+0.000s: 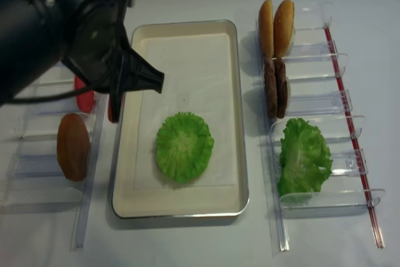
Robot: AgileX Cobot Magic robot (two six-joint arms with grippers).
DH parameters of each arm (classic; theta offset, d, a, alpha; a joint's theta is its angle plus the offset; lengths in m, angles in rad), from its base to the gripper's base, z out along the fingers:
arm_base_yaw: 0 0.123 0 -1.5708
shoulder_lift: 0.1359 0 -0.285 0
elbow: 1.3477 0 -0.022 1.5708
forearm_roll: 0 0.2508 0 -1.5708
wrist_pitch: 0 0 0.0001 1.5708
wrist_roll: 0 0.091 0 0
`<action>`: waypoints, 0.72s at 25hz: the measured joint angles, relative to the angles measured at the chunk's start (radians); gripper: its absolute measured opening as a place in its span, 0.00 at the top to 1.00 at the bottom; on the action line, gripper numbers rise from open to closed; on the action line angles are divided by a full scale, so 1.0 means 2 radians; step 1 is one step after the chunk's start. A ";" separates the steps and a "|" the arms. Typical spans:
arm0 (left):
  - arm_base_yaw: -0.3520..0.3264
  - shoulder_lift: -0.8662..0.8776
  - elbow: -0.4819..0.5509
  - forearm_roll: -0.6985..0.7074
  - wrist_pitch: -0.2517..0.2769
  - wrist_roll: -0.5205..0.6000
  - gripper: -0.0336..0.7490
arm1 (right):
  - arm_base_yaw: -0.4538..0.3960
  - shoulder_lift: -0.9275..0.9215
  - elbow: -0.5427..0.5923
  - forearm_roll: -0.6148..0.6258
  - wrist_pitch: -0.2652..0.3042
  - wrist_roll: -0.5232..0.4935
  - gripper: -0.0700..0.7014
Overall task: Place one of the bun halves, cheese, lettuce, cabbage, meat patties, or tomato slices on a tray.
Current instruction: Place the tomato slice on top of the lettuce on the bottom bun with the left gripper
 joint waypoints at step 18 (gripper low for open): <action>0.000 -0.102 0.136 -0.111 -0.126 0.000 0.88 | 0.000 0.000 0.000 0.000 0.000 0.000 0.67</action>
